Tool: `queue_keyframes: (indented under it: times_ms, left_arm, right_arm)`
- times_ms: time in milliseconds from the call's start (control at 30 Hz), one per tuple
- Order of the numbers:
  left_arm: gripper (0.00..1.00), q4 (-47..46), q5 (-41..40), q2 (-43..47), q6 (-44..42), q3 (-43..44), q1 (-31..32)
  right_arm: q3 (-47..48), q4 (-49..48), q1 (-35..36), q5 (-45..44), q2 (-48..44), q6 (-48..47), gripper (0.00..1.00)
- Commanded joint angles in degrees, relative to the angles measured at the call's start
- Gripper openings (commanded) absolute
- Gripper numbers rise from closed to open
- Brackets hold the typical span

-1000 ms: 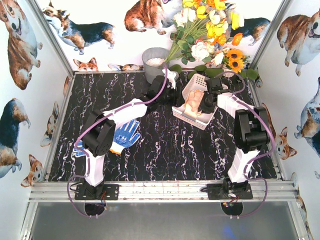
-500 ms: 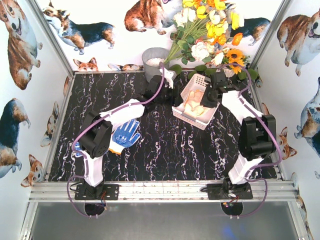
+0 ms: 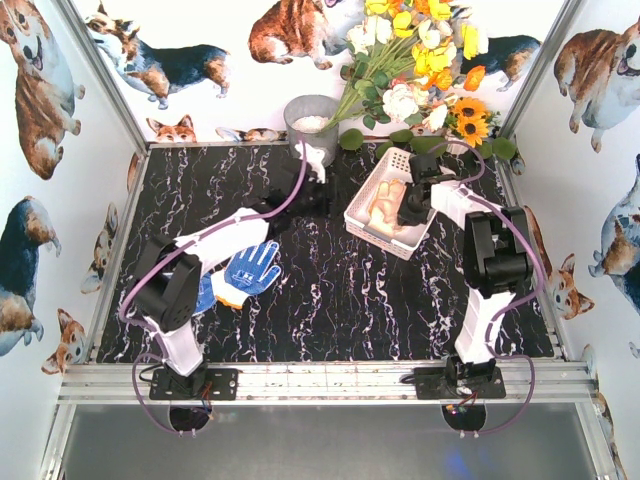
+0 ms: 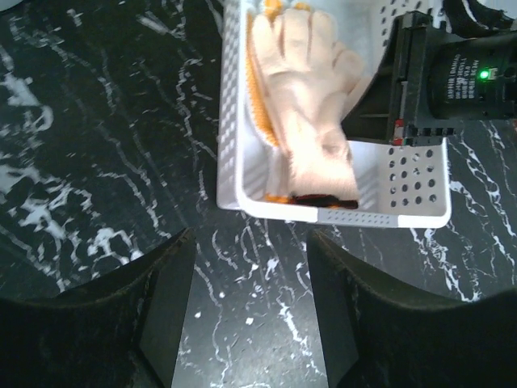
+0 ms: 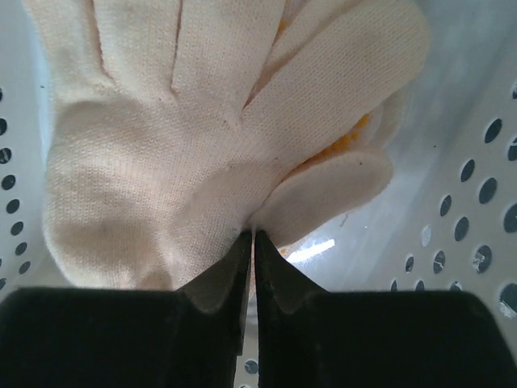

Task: Put the gloves into the storage basket
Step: Place the glove in the bin.

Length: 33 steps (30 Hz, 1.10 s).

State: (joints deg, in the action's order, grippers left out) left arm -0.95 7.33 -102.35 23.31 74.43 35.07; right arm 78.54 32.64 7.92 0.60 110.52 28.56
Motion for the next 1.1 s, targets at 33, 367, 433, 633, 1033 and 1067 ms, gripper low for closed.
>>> queue_keyframes:
  times_ms: [33,367,433,633,1033,1067]
  left_arm:
    - [0.52,-1.1,-2.0,4.3,0.9,-4.5,-2.2]
    - [0.53,-1.1,-2.9,8.2,1.7,-9.8,-4.3]
    - [0.53,-1.1,-2.9,9.6,1.8,-10.4,-4.3]
    - [0.53,0.8,-4.1,12.8,1.8,-13.2,-5.1]
    - [0.55,7.2,-6.3,20.3,3.4,-20.7,-9.4]
    - [0.56,8.4,-7.0,20.9,3.4,-21.5,-10.0]
  right_arm:
    - [2.5,-2.9,0.1,-0.6,-0.2,-0.3,0.11]
    - [6.7,-3.6,1.8,6.3,-1.7,-2.2,0.16]
    - [7.8,-3.8,2.2,6.9,0.3,-2.1,0.15]
    - [9.9,-4.1,2.4,8.0,3.9,-1.1,0.14]
    - [11.3,-3.6,2.4,9.6,5.9,-1.6,0.21]
    - [11.1,-3.4,2.5,9.8,5.0,-2.1,0.22]
